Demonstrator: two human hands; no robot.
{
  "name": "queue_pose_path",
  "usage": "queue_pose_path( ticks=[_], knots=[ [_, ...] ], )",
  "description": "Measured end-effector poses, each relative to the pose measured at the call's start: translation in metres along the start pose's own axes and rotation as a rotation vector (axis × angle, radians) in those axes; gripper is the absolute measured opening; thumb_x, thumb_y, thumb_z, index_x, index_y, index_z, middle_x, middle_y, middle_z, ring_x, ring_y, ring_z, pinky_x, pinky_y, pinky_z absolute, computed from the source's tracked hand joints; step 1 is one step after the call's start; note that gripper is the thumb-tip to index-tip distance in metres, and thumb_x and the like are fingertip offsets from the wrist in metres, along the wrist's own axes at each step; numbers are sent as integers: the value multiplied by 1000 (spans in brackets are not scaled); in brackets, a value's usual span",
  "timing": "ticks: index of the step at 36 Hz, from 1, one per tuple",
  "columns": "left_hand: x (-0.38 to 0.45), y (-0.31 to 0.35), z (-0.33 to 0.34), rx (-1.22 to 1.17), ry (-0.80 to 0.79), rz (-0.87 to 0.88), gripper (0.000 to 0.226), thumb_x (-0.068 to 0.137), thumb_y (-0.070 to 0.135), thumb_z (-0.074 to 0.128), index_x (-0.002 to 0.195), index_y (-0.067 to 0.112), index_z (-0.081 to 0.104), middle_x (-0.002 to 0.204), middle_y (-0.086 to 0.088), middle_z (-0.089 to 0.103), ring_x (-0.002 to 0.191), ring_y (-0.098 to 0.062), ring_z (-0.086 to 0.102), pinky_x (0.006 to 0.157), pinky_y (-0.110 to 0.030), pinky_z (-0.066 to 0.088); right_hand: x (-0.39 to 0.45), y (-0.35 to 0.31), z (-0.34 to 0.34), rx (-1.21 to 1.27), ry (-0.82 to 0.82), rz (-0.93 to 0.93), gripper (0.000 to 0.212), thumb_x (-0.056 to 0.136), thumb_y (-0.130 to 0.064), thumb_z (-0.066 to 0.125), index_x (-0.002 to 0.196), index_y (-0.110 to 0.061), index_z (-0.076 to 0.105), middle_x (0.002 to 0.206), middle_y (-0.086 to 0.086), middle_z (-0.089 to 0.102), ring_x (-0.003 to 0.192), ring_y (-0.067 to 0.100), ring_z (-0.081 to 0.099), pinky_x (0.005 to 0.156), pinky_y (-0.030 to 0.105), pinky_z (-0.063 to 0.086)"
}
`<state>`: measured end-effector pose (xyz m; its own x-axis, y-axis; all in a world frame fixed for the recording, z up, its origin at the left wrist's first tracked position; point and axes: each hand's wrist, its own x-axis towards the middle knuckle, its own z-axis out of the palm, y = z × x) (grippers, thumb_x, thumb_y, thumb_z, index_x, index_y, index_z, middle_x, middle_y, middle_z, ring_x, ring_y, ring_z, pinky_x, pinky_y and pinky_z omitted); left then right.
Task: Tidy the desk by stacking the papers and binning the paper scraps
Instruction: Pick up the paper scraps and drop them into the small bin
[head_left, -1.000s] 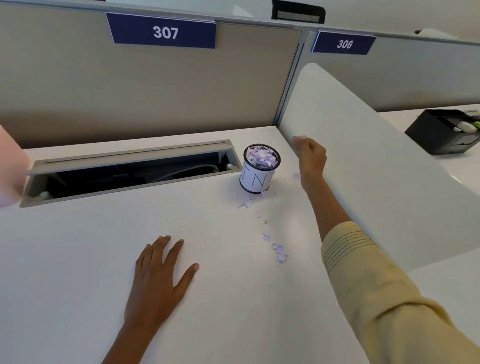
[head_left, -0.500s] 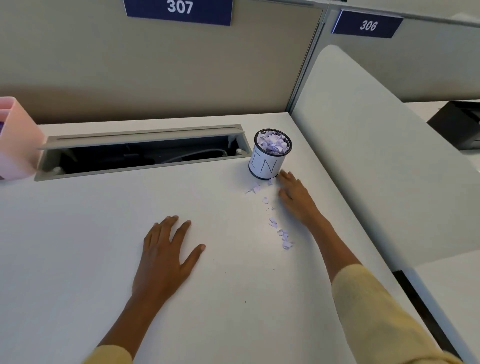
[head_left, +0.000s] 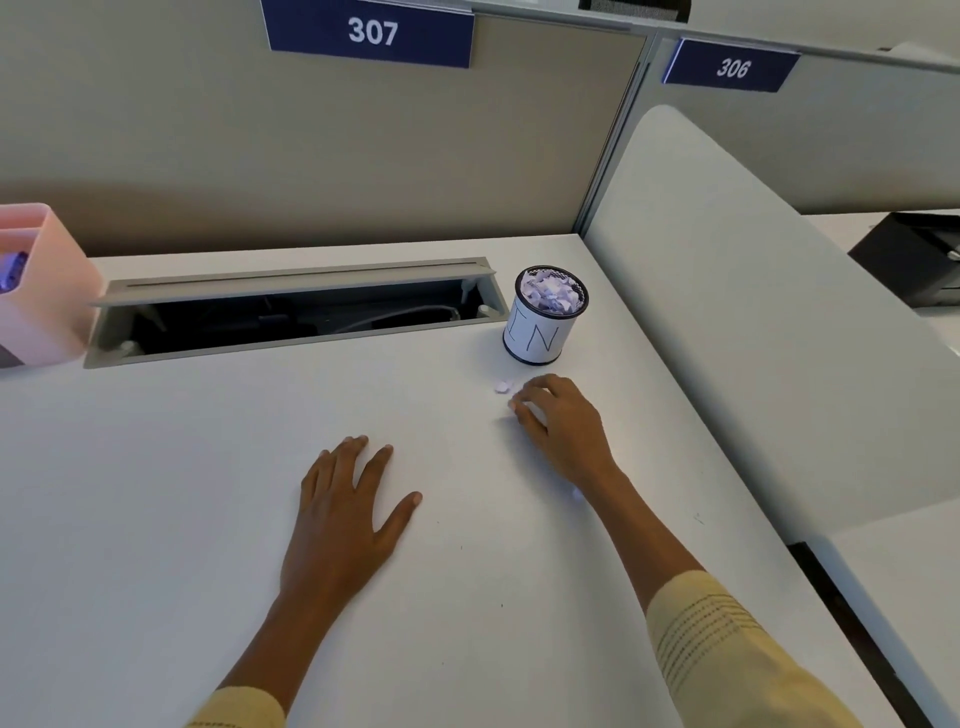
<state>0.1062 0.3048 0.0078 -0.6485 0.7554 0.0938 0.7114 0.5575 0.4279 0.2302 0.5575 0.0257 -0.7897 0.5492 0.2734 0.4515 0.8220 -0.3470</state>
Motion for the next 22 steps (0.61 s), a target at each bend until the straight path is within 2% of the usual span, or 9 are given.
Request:
queue_pose_path(
  ticks=[2,5,7,9,11,14,17,19,22],
  knots=[
    [0,0,0,10,-2,9,70,87,65,33,133,17,54,141,-9,45,131,-30,35,108,-48,34,7,-6,2,-37,23,-58,29,92,-35,54,113,-19,65,122,6,60,112,26,56,85,36,51],
    [0,-1,0,14,-6,16,70,87,64,33,133,16,54,140,-10,46,131,-33,37,108,-48,33,20,-16,5,-127,-218,-87,49,97,-45,40,143,-27,39,153,6,31,141,29,27,111,44,29],
    [0,-2,0,16,-11,15,71,87,65,33,133,16,54,141,-11,45,131,-33,38,109,-49,33,21,-20,8,-194,-361,-75,53,99,-47,31,149,-29,23,159,3,14,146,26,11,117,44,16],
    [1,-2,0,15,-13,18,71,87,65,32,133,16,54,140,-11,45,131,-33,39,109,-48,33,10,-22,9,-216,-389,-52,57,100,-48,27,151,-23,19,160,4,11,147,24,7,119,41,10],
    [0,-2,0,13,-7,26,71,87,64,33,133,15,54,139,-11,45,130,-32,38,108,-48,33,-11,-24,5,-192,-350,11,63,98,-51,25,150,-16,22,159,4,13,147,21,8,119,35,9],
    [0,-2,-1,4,-16,19,71,86,64,33,134,15,53,140,-10,44,131,-33,37,109,-49,32,-52,-28,-8,-178,-331,21,84,86,-66,8,149,-14,26,158,2,18,147,19,12,118,30,6],
    [0,-1,-2,-2,-14,22,71,86,64,34,134,15,53,140,-11,44,131,-33,36,110,-48,32,-88,-17,-27,-185,-252,16,79,90,-68,6,141,-20,43,151,1,37,142,21,28,117,34,12],
    [0,-1,-2,-3,-1,35,70,86,62,34,132,13,55,139,-12,45,129,-32,37,109,-48,32,-106,2,-41,-181,-99,138,71,93,-67,16,137,-23,48,146,1,43,139,23,34,116,38,15],
    [0,-1,-2,-7,-11,34,71,87,63,34,132,13,55,139,-13,46,130,-33,38,109,-49,32,-132,21,-59,-129,29,496,84,85,-75,31,148,-19,29,156,5,23,145,22,16,119,38,10]
  ],
)
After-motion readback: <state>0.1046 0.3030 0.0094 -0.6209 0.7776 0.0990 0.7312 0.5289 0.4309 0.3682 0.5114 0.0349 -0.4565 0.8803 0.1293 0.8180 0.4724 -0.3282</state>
